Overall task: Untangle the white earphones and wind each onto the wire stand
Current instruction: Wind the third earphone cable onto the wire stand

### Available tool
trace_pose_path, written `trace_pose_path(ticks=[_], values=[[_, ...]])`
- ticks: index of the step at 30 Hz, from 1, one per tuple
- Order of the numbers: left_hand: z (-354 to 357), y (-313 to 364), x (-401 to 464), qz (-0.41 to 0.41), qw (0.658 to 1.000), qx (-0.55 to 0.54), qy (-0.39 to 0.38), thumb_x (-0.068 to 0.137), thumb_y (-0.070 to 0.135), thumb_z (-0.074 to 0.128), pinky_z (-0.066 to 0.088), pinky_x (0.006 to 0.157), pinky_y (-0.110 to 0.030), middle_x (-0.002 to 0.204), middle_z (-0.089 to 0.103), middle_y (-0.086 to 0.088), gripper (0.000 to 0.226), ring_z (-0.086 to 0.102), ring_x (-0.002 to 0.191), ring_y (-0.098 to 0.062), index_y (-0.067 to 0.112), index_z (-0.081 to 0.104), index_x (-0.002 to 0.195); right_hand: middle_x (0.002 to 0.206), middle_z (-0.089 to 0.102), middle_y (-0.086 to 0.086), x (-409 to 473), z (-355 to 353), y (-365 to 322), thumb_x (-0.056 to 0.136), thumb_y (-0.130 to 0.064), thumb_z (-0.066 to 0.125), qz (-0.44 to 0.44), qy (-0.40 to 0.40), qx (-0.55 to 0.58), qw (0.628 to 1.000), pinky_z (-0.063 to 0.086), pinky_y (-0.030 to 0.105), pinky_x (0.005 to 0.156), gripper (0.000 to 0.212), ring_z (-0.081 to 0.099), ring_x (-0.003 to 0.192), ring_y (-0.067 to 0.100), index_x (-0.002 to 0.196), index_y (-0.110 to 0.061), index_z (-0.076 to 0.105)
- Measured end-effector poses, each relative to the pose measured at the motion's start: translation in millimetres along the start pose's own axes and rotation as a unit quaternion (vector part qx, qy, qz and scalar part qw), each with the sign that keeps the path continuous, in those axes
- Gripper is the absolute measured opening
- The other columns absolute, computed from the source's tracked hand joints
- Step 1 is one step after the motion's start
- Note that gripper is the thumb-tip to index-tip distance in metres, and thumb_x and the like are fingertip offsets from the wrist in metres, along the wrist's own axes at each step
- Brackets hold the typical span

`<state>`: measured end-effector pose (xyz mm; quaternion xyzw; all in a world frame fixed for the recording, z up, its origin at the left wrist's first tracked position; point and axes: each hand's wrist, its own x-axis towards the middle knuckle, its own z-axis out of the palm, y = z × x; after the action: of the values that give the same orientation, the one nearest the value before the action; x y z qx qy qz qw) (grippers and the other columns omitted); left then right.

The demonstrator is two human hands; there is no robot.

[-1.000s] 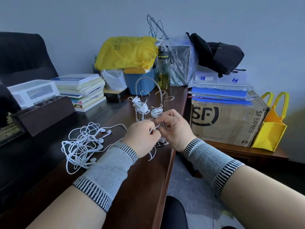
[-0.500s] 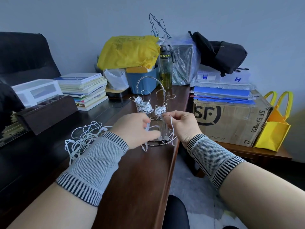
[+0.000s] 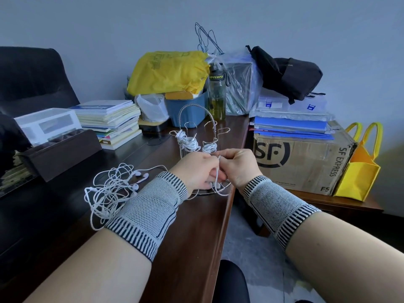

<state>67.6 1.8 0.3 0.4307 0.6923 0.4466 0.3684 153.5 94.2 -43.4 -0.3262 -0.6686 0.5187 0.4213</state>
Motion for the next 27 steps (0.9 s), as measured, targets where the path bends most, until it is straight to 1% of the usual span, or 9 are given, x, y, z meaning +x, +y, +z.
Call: trace_pose_path(ticks=[2,5,8,12,16,19,22,24,27], values=[[-4,6,-2,-0.01,0.998,-0.067,0.004,0.091,0.001,0.044,0.059,0.066,-0.035,0.059,0.058,-0.005,0.018,0.062,0.056,-0.017,0.006,0.056,0.078,0.06,0.068,0.0,0,-1,0,0.082,-0.011,0.072,-0.003,-0.004,-0.004,1.0,0.053,0.028,0.056,0.011,0.059,0.055,0.012,0.071,-0.014,0.073],[-14,11,0,0.004,0.995,-0.101,0.022,0.093,0.005,0.05,0.046,0.05,-0.024,0.051,0.041,0.005,0.02,0.037,0.042,-0.007,0.011,0.055,0.074,0.061,0.061,0.006,2,-4,2,0.08,-0.018,0.079,0.02,-0.018,0.041,0.999,0.04,0.034,0.059,0.012,0.047,0.058,0.021,0.07,-0.012,0.075],[-21,7,10,0.064,0.992,-0.04,0.097,0.09,0.017,0.063,0.036,0.053,-0.028,0.043,0.041,0.012,0.016,0.034,0.04,-0.008,0.014,0.066,0.075,0.073,0.059,0.017,2,-6,3,0.08,-0.019,0.078,0.049,-0.038,0.089,0.994,0.037,0.04,0.067,0.015,0.044,0.07,0.028,0.065,-0.016,0.075],[-19,3,17,0.157,0.956,0.074,0.237,0.087,0.033,0.066,0.045,0.061,-0.029,0.045,0.053,0.014,0.023,0.049,0.053,-0.01,0.025,0.066,0.065,0.085,0.068,0.017,0,-7,1,0.086,-0.023,0.071,0.042,-0.052,0.093,0.993,0.042,0.039,0.071,0.025,0.053,0.078,0.026,0.062,-0.02,0.074],[-12,4,23,0.165,0.918,0.162,0.321,0.089,0.037,0.062,0.057,0.068,-0.042,0.06,0.067,-0.002,0.038,0.063,0.063,-0.023,0.012,0.065,0.061,0.082,0.074,0.012,0,-6,-6,0.092,-0.025,0.063,0.034,-0.04,0.077,0.996,0.042,0.031,0.065,0.036,0.058,0.076,0.024,0.057,-0.02,0.071],[-11,8,25,0.155,0.882,0.297,0.33,0.096,0.043,0.052,0.055,0.062,-0.04,0.065,0.068,-0.007,0.048,0.063,0.065,-0.026,0.009,0.064,0.065,0.077,0.074,0.012,1,-4,-12,0.092,-0.027,0.06,0.027,-0.019,0.05,0.998,0.044,0.024,0.062,0.039,0.065,0.071,0.019,0.056,-0.016,0.07],[-13,11,26,0.143,0.843,0.396,0.334,0.099,0.045,0.044,0.041,0.056,-0.033,0.06,0.057,-0.003,0.052,0.055,0.065,-0.023,0.012,0.052,0.06,0.071,0.073,0.011,3,-4,-19,0.092,-0.024,0.057,0.037,-0.02,0.031,0.999,0.045,0.023,0.056,0.038,0.066,0.067,0.018,0.058,-0.012,0.068],[-16,12,28,0.124,0.82,0.447,0.334,0.1,0.046,0.04,0.034,0.054,-0.031,0.064,0.053,-0.004,0.051,0.052,0.067,-0.024,0.011,0.05,0.065,0.066,0.072,0.008,5,-5,-24,0.09,-0.022,0.058,0.059,-0.027,0.009,0.998,0.042,0.019,0.049,0.034,0.067,0.064,0.016,0.059,-0.011,0.068],[-20,12,28,0.098,0.805,0.487,0.324,0.101,0.044,0.038,0.035,0.053,-0.031,0.076,0.06,-0.009,0.044,0.054,0.07,-0.025,0.011,0.055,0.077,0.061,0.07,0.006,7,-4,-30,0.087,-0.015,0.06,0.083,-0.037,-0.002,0.996,0.038,0.014,0.04,0.029,0.067,0.059,0.017,0.059,-0.009,0.066]])
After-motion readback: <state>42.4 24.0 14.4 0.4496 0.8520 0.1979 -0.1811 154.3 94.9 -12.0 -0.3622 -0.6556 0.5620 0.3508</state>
